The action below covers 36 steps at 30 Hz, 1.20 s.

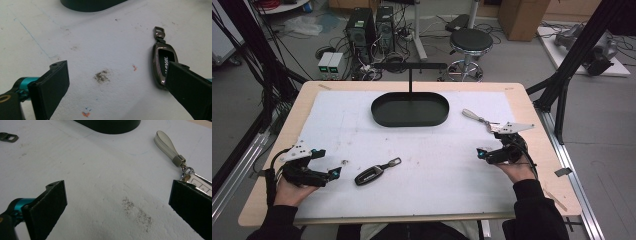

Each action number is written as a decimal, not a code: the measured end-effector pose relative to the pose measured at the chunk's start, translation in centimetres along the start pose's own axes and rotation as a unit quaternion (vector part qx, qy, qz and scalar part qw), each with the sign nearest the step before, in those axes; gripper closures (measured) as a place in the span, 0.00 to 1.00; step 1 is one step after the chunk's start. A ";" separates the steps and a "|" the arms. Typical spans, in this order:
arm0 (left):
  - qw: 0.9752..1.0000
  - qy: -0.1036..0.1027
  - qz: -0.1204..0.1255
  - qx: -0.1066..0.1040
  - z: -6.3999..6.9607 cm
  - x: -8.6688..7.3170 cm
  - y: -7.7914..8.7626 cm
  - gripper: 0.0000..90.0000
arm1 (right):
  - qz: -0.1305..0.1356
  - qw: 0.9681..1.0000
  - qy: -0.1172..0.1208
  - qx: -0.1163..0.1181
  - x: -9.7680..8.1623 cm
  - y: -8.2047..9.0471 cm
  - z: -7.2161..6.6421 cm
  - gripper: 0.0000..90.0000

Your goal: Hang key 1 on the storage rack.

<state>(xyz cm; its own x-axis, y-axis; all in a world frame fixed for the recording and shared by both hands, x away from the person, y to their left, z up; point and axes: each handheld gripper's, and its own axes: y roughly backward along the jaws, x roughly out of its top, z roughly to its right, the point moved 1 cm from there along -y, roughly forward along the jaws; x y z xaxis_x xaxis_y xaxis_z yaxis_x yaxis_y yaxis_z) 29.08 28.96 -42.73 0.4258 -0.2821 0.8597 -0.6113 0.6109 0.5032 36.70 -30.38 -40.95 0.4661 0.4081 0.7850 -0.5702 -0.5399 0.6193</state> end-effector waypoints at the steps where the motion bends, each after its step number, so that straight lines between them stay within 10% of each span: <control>1: 1.000 -0.002 -0.002 0.000 0.0 0.0 -0.1 0.07 | -0.005 1.000 0.000 0.002 0.2 -0.2 0.2 0.01; 20: 1.000 -0.004 -0.014 -0.014 0.2 0.1 -0.8 0.07 | -0.071 0.997 0.038 -0.004 6.0 -4.5 3.5 0.01; 36: 1.000 -0.004 -0.010 -0.004 0.0 0.0 -0.6 0.07 | -0.121 0.992 0.014 -0.027 6.9 -9.3 8.7 0.01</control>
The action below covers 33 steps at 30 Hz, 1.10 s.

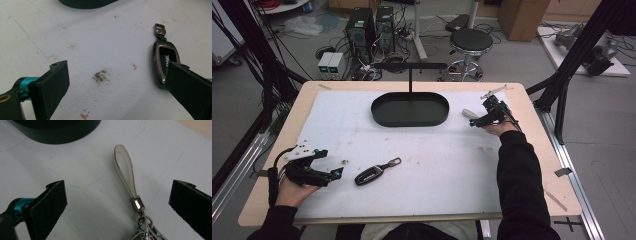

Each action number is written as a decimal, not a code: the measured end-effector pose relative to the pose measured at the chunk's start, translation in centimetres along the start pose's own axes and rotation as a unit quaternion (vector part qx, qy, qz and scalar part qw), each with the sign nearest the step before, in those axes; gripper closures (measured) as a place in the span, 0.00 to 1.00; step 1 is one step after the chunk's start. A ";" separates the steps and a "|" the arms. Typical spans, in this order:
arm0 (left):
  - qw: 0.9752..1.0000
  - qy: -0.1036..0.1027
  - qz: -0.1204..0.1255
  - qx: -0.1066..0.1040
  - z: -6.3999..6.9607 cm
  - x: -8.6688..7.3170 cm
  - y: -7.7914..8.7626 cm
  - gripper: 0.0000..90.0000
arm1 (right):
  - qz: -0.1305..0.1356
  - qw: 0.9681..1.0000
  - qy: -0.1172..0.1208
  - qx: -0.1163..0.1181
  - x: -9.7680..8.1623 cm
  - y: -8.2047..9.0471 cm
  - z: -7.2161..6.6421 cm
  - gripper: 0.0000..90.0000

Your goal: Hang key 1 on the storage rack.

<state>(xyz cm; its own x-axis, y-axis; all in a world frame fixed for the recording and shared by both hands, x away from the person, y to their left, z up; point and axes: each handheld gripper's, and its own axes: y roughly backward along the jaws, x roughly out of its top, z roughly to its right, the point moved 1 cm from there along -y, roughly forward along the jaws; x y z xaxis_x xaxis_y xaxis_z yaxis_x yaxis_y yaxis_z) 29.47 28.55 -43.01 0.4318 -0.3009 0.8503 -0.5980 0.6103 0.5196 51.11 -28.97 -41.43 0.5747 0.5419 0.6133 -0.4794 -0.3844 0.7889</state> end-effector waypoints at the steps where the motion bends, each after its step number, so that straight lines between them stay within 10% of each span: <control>1: 1.000 0.002 -0.001 -0.002 0.0 0.0 0.0 0.07 | -0.004 1.000 0.005 -0.006 0.2 -0.1 0.2 0.01; 21: 1.000 0.001 -0.012 -0.006 0.0 -0.1 -0.5 0.07 | -0.070 0.997 0.002 0.012 1.6 -3.3 2.3 0.08; 25: 1.000 -0.002 -0.013 -0.003 0.0 -0.1 -0.4 0.07 | -0.071 0.996 -0.003 0.047 1.6 -3.5 2.0 0.23; 33: 1.000 -0.002 -0.017 -0.001 0.3 -0.1 -0.2 0.07 | -0.092 0.995 0.002 0.034 1.5 -3.5 2.0 0.47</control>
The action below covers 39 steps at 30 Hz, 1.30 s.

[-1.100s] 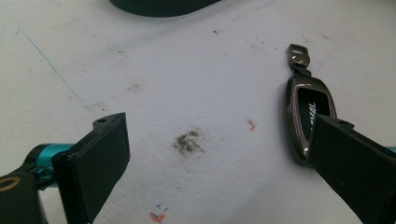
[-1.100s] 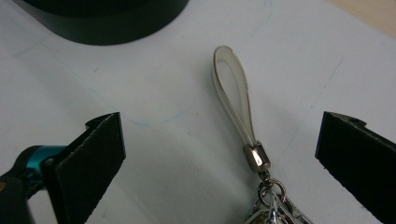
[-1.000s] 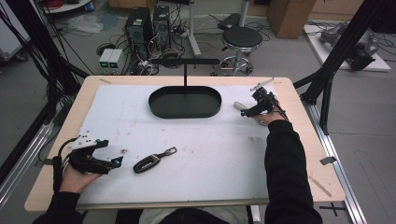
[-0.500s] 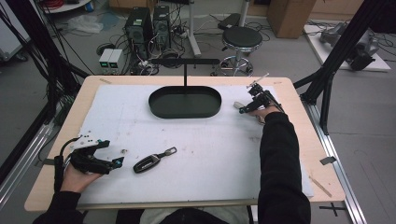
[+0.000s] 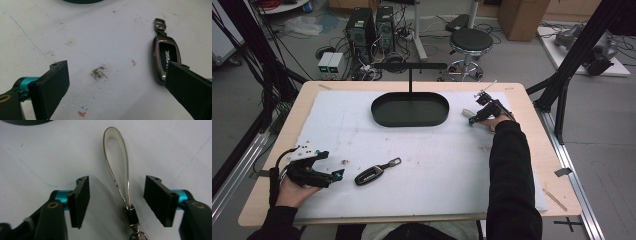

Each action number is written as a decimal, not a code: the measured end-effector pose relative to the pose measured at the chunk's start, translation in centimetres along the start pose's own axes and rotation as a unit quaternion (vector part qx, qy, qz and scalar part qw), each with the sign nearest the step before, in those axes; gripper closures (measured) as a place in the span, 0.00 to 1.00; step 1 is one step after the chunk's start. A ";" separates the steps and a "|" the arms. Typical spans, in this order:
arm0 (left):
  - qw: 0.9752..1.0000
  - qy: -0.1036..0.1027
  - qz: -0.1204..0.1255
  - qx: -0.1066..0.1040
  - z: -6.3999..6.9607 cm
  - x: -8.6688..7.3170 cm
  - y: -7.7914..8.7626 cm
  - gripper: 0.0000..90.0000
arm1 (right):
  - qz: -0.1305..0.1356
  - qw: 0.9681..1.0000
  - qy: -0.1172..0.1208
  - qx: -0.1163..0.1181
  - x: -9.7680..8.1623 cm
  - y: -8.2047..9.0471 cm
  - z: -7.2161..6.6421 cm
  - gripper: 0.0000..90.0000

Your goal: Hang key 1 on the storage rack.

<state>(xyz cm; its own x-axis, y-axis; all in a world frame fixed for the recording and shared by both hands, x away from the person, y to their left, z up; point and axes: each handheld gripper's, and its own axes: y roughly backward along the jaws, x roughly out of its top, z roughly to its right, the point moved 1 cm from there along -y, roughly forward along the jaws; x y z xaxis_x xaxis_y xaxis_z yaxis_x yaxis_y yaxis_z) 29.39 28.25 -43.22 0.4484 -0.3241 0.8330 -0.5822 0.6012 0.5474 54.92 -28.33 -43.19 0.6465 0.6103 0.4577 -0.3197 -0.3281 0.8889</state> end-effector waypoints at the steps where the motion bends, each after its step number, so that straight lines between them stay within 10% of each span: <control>1: 1.000 0.000 0.000 0.000 0.0 0.0 0.0 0.07 | 0.000 1.000 0.000 0.000 0.0 0.0 0.0 0.47; 12: 1.000 0.002 0.002 0.001 0.0 0.0 0.0 0.07 | -0.022 0.998 0.041 -0.044 0.2 0.5 -0.8 0.91; 24: 1.000 0.003 0.003 -0.005 -0.2 0.0 0.0 0.10 | 0.029 0.998 -0.051 -0.037 0.3 2.2 -0.2 0.93; 39: 1.000 0.005 0.007 -0.005 -0.2 0.0 0.1 0.10 | 0.118 0.990 -0.070 0.011 -0.7 6.9 0.0 0.93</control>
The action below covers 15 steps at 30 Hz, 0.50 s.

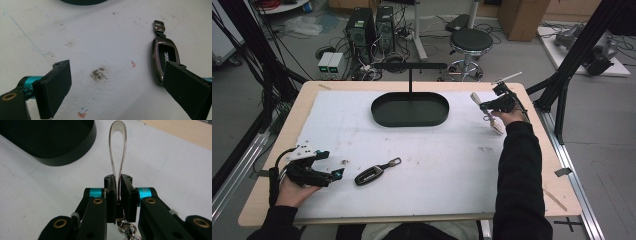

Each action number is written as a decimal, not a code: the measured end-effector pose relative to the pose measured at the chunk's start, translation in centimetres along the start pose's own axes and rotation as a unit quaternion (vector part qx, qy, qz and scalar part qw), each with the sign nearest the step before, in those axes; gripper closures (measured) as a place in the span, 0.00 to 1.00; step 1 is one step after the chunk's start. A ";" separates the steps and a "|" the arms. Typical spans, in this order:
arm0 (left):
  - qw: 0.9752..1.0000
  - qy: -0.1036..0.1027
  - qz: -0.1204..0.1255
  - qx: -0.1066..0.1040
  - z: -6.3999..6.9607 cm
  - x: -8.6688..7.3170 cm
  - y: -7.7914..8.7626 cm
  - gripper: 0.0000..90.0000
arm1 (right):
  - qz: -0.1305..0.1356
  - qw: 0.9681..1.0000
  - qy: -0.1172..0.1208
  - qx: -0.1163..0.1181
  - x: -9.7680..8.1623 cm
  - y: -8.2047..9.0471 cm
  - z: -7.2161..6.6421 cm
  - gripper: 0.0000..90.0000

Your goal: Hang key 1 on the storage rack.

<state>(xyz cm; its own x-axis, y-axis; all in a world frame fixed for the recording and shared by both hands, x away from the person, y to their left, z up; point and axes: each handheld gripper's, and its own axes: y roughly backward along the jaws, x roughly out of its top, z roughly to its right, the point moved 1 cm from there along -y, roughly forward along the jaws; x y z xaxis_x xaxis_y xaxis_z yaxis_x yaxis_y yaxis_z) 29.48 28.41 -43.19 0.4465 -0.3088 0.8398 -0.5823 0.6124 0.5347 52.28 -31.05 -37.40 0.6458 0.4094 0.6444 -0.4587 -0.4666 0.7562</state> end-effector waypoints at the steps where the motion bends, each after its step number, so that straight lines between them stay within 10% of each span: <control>1: 1.000 0.000 0.000 0.000 0.0 0.0 0.0 0.10 | 0.016 1.000 -0.002 0.008 0.0 0.8 0.0 0.93; 10: 1.000 -0.002 0.003 0.003 -0.1 0.0 -0.1 0.10 | 0.076 0.997 0.002 0.030 0.1 3.9 -0.3 0.93; 15: 1.000 0.000 0.004 0.003 -0.1 0.0 -0.2 0.10 | 0.091 0.996 0.013 0.006 0.5 5.0 -1.4 0.93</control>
<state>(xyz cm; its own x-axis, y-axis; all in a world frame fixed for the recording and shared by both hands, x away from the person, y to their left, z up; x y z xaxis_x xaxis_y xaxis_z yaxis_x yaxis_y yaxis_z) 29.65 28.36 -43.29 0.4417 -0.3034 0.8443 -0.5901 0.6106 0.5281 49.47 -32.09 -33.11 0.5362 0.3369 0.7739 -0.5603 -0.5437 0.6249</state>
